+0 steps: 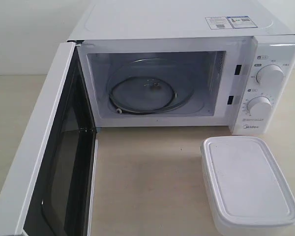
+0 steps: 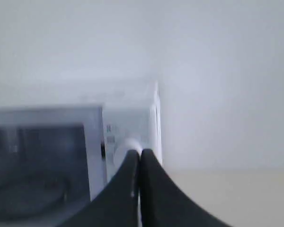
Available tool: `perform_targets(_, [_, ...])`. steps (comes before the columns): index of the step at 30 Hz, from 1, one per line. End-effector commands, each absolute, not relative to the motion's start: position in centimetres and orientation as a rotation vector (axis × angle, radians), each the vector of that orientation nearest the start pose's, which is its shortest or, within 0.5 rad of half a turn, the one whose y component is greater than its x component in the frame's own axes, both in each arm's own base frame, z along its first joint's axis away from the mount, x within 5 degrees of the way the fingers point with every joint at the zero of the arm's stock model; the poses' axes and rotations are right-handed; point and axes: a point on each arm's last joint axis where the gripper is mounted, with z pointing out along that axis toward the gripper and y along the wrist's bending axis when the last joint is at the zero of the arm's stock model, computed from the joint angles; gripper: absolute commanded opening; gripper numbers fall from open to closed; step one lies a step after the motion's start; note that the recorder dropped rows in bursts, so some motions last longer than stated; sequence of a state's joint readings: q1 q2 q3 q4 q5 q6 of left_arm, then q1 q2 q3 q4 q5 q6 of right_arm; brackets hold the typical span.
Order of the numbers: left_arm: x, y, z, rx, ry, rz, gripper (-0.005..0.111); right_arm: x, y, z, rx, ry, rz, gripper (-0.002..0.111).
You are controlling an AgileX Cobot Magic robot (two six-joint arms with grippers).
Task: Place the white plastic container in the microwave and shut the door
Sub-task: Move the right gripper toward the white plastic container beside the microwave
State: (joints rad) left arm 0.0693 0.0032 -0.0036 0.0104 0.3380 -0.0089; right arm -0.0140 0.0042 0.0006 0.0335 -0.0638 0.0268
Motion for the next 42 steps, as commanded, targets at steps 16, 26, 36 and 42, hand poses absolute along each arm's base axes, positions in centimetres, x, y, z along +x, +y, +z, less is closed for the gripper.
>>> perform_targets(16, [5.3,0.4,18.3,-0.065,1.82,0.057,0.004,-2.1,-0.3,33.9,0.063,0.285,0.117,0.0])
perform_targets(26, [5.3,0.4,18.3,-0.065,1.82,0.057,0.004,8.3,0.0,42.3,0.088,1.562,0.089,0.0])
perform_targets(36, [5.3,0.4,18.3,-0.065,1.82,0.057,0.004,14.5,0.2,38.9,0.104,1.96,0.123,0.0])
perform_targets(42, [5.3,0.4,18.3,-0.065,1.82,0.057,0.004,17.4,1.2,36.1,0.078,2.183,0.25,0.0])
